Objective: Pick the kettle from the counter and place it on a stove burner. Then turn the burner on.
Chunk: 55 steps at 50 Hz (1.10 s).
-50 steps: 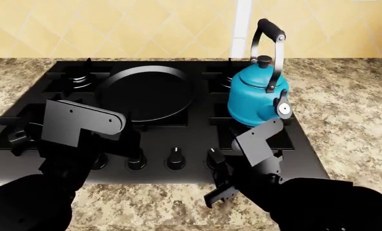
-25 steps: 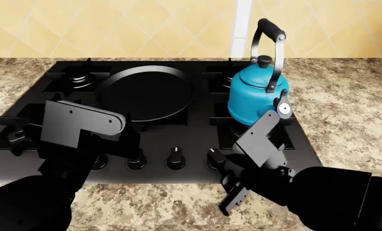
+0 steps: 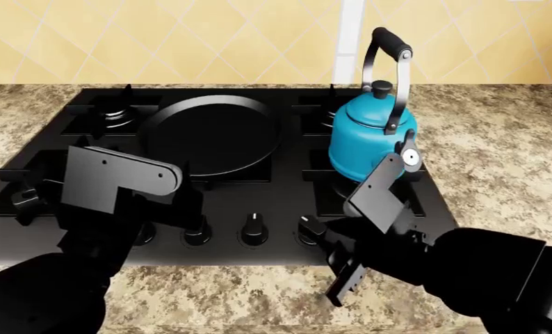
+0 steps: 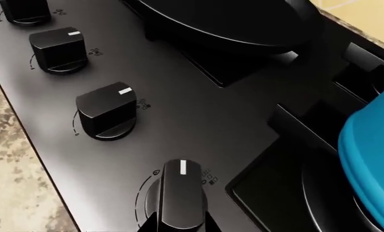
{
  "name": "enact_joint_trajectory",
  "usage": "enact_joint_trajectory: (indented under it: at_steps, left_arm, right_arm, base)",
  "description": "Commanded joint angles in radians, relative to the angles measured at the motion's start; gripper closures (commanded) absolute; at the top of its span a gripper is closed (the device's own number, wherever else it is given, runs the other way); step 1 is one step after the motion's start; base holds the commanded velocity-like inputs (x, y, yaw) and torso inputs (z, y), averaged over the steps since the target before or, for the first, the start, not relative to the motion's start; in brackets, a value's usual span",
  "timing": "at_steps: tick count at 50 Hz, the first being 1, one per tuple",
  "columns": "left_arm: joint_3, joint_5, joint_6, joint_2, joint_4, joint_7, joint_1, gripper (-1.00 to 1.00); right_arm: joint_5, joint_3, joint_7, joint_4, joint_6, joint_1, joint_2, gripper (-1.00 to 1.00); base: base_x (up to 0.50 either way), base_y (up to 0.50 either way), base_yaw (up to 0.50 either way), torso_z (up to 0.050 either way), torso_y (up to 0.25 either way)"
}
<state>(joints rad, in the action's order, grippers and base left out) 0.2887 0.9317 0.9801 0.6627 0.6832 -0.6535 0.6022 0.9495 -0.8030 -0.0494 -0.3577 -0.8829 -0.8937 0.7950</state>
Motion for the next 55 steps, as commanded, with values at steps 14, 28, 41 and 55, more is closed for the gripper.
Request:
enact_joint_trajectory:
  at_steps: [14, 28, 41, 55]
  left_arm:
    - [0.003, -0.001, -0.017, -0.004, -0.011, 0.005, 0.002, -1.0]
    - [-0.009, 0.032, 0.002, -0.002, 0.018, -0.016, 0.023, -1.0]
    - [-0.026, 0.057, 0.012, 0.01, 0.035, -0.033, 0.027, -1.0]
    - [-0.152, 0.193, 0.005, 0.089, 0.18, -0.129, -0.091, -1.0]
  right_arm:
    - [-0.057, 0.095, 0.128, -0.078, 0.048, 0.006, 0.013, -1.0]
    - [0.157, 0.202, 0.274, -0.309, -0.05, -0.029, 0.086, -1.0]
    - [0.394, 0.314, 0.413, -0.406, -0.129, -0.123, 0.199, -1.0]
    - [0.494, 0.405, 0.493, -0.47, -0.052, -0.052, 0.319, -1.0]
  base:
    - [0.0, 0.0, 0.0, 0.0, 0.0]
    - [0.0, 0.0, 0.0, 0.0, 0.0]
    - [0.0, 0.0, 0.0, 0.0, 0.0]
    - [0.0, 0.0, 0.0, 0.0, 0.0]
